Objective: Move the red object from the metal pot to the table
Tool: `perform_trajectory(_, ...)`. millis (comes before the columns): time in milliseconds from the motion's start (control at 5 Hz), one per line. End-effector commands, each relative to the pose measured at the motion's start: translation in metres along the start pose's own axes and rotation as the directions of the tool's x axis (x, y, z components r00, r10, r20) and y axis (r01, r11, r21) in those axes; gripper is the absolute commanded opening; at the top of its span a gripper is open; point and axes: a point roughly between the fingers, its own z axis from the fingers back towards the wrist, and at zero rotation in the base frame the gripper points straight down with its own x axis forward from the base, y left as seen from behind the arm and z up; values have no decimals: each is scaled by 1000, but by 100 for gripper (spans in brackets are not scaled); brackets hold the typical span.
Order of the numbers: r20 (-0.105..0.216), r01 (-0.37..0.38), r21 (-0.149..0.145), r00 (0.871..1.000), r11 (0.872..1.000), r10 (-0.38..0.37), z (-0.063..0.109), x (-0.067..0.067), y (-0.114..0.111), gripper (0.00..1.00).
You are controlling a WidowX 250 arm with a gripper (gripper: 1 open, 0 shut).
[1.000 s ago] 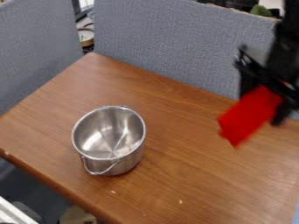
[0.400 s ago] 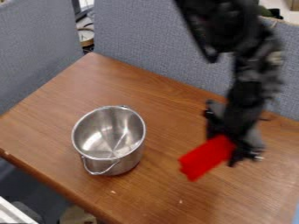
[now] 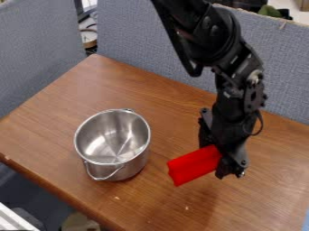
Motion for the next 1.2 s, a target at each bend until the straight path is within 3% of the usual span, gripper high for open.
perform_trajectory(0,57,128,13,990,992,-128,-7,15,24,0)
perform_trajectory(200,62,194,68,978,979,-198,-7,32,35,0)
perform_trajectory(400,78,282,68,955,957,-287,-22,43,49,0)
perform_trajectory(600,56,78,83,995,994,-83,13,24,44,0)
perform_trajectory(800,35,-132,126,991,983,129,64,5,51,0)
perform_trajectory(1000,36,-321,170,947,932,320,97,23,63,0)
